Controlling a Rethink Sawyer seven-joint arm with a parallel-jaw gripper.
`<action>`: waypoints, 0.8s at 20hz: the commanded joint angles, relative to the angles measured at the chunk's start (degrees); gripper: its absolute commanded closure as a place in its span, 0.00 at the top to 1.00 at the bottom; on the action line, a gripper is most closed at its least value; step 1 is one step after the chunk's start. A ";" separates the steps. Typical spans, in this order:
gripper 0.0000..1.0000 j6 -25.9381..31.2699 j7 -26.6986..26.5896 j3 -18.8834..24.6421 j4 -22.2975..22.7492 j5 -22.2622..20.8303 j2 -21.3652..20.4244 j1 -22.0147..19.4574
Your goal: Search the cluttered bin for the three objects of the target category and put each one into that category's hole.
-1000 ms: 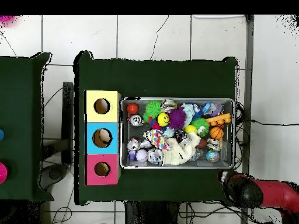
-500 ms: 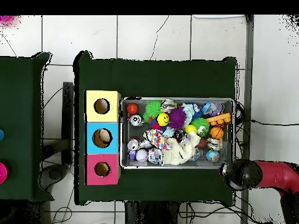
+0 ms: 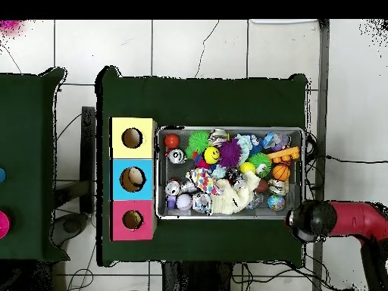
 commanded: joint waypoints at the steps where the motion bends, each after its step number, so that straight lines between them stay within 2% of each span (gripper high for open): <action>1: 1.00 -0.15 -6.24 2.41 -10.77 -2.59 0.27 8.18; 3: 1.00 1.92 -5.70 2.07 -11.41 -1.26 -0.34 9.35; 6: 1.00 5.86 -9.11 3.55 -10.29 3.97 -2.80 8.69; 10: 1.00 9.91 -12.82 4.82 -9.10 8.36 -5.22 8.17; 16: 1.00 11.69 -14.50 4.23 -8.72 11.23 -7.28 8.79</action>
